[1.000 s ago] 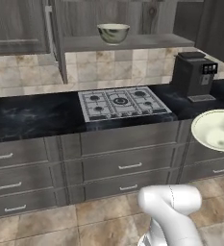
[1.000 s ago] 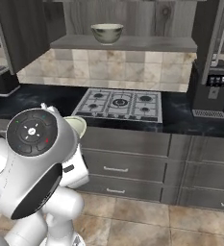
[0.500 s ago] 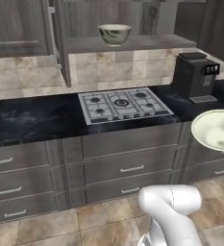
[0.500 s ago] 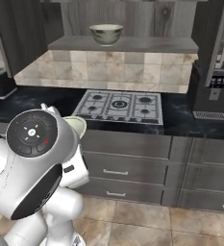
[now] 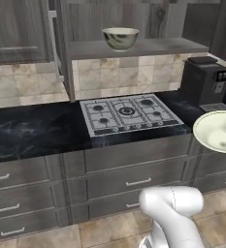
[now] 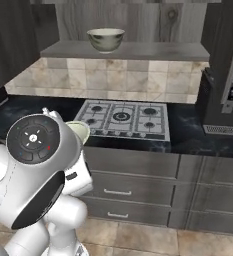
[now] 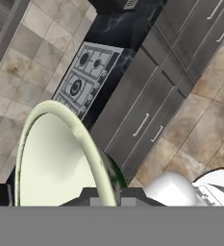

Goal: Pick up the bowls on the counter and stack them on top of one another in the open cabinet. Place the smaller bowl on top of the larger bowl.

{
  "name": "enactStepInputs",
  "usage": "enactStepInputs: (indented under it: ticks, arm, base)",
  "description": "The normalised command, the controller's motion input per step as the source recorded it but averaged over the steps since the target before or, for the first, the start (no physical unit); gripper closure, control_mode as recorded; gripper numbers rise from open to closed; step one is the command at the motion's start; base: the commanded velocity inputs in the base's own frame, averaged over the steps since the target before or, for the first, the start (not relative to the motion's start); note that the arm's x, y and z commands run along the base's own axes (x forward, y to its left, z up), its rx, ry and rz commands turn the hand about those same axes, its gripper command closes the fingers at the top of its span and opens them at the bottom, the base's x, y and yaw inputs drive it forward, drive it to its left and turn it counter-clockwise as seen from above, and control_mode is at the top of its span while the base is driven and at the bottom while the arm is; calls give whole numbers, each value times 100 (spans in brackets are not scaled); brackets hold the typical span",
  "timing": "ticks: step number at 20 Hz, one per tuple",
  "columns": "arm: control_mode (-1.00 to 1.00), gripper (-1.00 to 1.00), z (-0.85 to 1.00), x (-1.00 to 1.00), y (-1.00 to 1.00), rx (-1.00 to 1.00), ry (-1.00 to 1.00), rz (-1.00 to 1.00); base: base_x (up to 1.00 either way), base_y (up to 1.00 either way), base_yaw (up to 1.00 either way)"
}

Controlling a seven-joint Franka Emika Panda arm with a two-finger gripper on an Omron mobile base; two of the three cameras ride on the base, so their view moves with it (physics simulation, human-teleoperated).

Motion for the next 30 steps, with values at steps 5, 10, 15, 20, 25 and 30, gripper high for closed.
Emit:
enactStepInputs:
  ticks: [5,10,15,20,25,30]
  arm:
    - [100,100,0,0,0,0,0,0]
    - [100,100,0,0,0,0,0,0]
    - [100,100,0,0,0,0,0,0]
    - [100,100,0,0,0,0,0,0]
    - [100,100,0,0,0,0,0,0]
    - [100,100,0,0,0,0,0,0]
  base:
    - [62,16,-2]
    - [62,17,-1]
    - [57,16,-1]
    - [58,14,-1]
    - [62,10,0]
    - [59,3,3]
